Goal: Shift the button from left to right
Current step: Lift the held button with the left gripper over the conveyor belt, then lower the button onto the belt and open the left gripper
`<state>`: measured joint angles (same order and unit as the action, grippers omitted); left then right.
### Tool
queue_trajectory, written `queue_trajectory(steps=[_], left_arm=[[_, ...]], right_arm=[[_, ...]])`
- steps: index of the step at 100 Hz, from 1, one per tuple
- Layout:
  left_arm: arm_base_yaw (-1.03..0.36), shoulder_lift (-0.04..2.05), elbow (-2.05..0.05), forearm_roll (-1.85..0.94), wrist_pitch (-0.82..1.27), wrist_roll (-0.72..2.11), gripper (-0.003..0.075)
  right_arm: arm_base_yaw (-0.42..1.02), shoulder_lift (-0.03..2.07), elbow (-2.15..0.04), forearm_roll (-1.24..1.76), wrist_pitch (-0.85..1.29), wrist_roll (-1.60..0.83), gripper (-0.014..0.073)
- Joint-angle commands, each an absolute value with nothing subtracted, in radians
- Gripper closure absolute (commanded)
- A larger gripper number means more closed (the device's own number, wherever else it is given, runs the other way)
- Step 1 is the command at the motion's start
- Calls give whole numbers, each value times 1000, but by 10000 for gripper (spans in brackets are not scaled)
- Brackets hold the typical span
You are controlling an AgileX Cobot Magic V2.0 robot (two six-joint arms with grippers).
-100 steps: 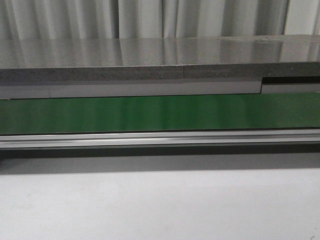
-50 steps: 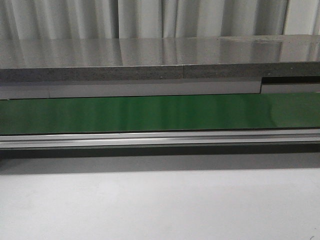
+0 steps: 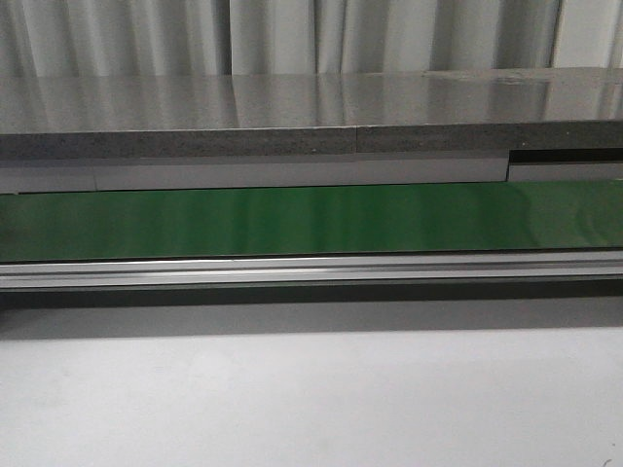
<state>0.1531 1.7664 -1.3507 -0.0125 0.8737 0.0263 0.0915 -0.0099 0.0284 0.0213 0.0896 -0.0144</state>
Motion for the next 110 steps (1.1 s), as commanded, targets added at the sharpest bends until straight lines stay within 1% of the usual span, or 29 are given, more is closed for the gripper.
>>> queue_trajectory(steps=[1,18,27,35,42,47,48,49,54,56,57,59,62,63,66,69,89,110], left_arm=[[147,1721,-1381,-45,844,46,739],[143,1755,-1381,-55,853,49,735],[138,1773,-1381,-50,859,51,689],[137,1784,-1381,-50,859,51,596],[137,1783,-1381,-50,859,54,476],[137,1783,-1381,-50,859,73,356],[137,1783,-1381,-50,859,75,356],[137,1783,-1381,-50,859,75,310],[137,1783,-1381,-52,859,75,223],[137,1783,-1381,-52,859,75,172],[137,1783,-1381,-52,859,75,172],[137,1783,-1381,-53,859,75,129],[137,1783,-1381,-53,862,75,104],[137,1783,-1381,-53,862,75,84],[137,1781,-1381,-53,866,75,65],[137,1776,-1381,-53,868,75,57],[132,1714,-1381,-64,866,99,60],[81,1563,-1336,-98,753,121,60]], right_arm=[[88,-28,11,12,11,-16,660],[88,-28,11,12,11,-16,660],[88,-28,11,12,11,-16,660],[88,-28,11,12,11,-16,660],[88,-28,11,12,11,-16,660],[88,-28,11,12,11,-16,660],[88,-28,11,12,11,-16,660],[88,-28,11,12,11,-16,660],[88,-28,11,12,11,-16,660],[88,-28,11,12,11,-16,660],[88,-28,11,12,11,-16,660],[88,-28,11,12,11,-16,660],[88,-28,11,12,11,-16,660],[88,-28,11,12,11,-16,660],[88,-28,11,12,11,-16,660],[88,-28,11,12,11,-16,660],[88,-28,11,12,11,-16,660],[88,-28,11,12,11,-16,660]])
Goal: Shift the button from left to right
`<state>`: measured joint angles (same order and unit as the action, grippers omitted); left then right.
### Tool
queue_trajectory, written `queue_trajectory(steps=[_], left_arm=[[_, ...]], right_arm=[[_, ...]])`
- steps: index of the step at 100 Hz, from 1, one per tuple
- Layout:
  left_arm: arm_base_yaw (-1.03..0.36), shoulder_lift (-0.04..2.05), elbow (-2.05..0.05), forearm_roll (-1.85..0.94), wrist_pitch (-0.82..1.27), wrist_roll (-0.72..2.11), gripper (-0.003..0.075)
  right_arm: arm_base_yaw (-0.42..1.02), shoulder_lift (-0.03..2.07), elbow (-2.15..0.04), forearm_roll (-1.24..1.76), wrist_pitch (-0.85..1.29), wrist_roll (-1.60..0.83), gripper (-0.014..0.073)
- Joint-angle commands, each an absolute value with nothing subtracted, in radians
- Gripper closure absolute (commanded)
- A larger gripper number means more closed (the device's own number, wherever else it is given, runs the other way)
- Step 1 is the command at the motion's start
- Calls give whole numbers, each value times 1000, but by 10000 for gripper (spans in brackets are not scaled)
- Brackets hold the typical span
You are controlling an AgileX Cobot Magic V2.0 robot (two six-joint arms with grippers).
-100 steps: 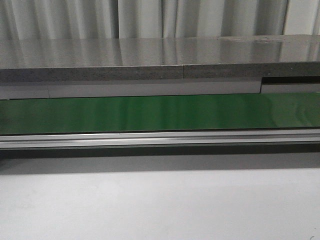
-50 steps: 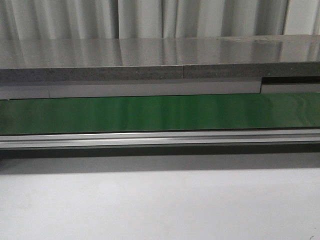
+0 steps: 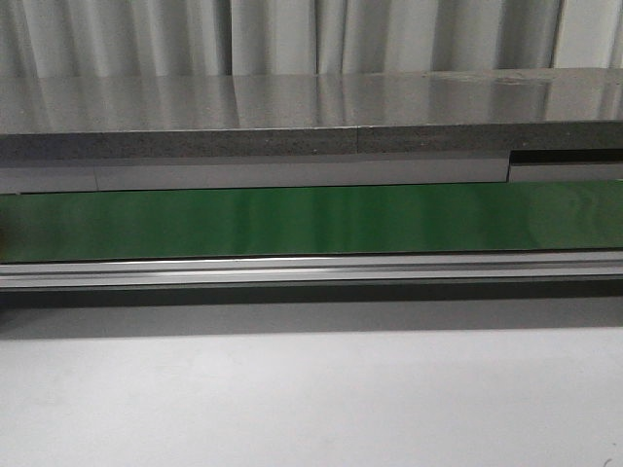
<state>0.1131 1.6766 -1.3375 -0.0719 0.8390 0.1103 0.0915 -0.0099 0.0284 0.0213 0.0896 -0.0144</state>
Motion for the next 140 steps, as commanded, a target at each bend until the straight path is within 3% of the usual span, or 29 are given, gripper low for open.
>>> queue_trajectory(steps=[1,39,87,111,128,140], left_arm=[[78,1550,-1327,-98,747,121,60],[-11,1076,-908,-98,305,122,61],[-9,455,-404,-117,99,122,62],[-9,351,-247,-117,-103,122,62],[-9,351,-234,-117,-136,122,66],[-9,351,-234,-117,-136,122,143]], right_arm=[[88,-28,11,12,11,-16,660],[88,-28,11,12,11,-16,660],[88,-28,11,12,11,-16,660],[88,-28,11,12,11,-16,660],[88,-28,11,12,11,-16,660],[88,-28,11,12,11,-16,660]])
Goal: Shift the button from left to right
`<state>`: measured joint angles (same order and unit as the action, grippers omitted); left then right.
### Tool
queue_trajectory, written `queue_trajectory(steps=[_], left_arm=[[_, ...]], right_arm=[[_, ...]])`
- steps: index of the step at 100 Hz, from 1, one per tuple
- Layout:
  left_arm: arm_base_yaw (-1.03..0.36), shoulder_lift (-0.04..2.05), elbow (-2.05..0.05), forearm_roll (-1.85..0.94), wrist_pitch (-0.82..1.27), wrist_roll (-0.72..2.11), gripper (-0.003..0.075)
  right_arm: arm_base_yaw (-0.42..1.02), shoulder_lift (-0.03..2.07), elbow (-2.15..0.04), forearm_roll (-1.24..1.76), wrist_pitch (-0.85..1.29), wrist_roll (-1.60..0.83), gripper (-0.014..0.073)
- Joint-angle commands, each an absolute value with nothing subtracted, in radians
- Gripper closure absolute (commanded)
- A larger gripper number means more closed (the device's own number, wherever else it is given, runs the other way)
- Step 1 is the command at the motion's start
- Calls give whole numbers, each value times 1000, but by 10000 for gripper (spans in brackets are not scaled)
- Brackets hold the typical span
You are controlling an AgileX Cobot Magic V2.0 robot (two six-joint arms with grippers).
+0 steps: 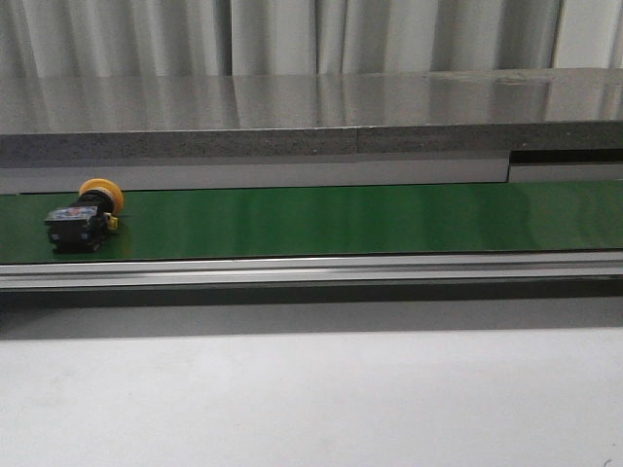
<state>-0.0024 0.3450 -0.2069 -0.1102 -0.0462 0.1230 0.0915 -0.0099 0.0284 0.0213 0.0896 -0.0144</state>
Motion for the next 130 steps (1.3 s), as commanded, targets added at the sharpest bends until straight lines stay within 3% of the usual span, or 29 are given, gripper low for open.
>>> queue_trajectory(steps=[1,9,36,130], left_arm=[[-9,351,-234,-117,-136,122,150],[-9,351,-234,-117,-136,122,258],[-9,351,-234,-117,-76,122,743],[-9,351,-234,-117,-69,122,741]], right_arm=[[88,-28,11,12,11,-16,660],[88,-28,11,12,11,-16,660],[88,-28,11,12,11,-16,660],[88,-26,-34,62,-54,-16,660]])
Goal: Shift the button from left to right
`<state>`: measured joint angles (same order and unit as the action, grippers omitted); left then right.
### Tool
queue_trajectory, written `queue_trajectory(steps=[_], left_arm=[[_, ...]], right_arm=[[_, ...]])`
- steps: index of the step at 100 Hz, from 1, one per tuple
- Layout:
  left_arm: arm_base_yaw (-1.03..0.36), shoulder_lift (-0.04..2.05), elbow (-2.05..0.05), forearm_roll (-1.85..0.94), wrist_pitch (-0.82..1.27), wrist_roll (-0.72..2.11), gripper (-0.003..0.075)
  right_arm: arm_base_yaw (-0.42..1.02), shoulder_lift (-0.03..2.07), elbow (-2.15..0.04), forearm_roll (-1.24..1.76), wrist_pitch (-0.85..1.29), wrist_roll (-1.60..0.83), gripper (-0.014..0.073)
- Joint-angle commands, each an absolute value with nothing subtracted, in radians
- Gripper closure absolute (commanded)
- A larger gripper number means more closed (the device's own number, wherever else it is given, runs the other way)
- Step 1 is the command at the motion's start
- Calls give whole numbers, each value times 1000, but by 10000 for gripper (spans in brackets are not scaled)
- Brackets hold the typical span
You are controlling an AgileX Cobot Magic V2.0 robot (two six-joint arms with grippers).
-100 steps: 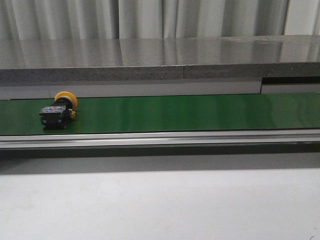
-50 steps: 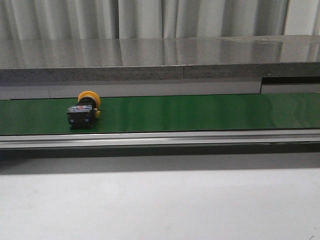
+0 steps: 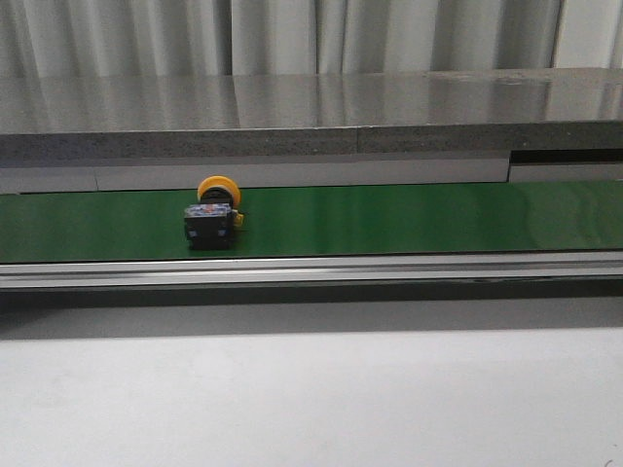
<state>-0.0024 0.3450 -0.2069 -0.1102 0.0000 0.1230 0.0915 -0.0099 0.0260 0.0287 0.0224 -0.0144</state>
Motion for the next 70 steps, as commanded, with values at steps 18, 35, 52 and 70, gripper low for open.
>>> queue_trajectory(steps=[18,35,52,70], left_arm=[[-9,351,-234,-117,-69,122,741],[-9,351,-234,-117,-69,122,741],[-9,351,-234,-117,-69,122,741],[-9,351,-234,-117,-69,122,741]], right_arm=[[89,46,-210,102,96,-16,660],[89,229,-445,115,385,-16,660],[89,459,-646,115,590,-16,660],[89,648,-787,127,702,-16,660]])
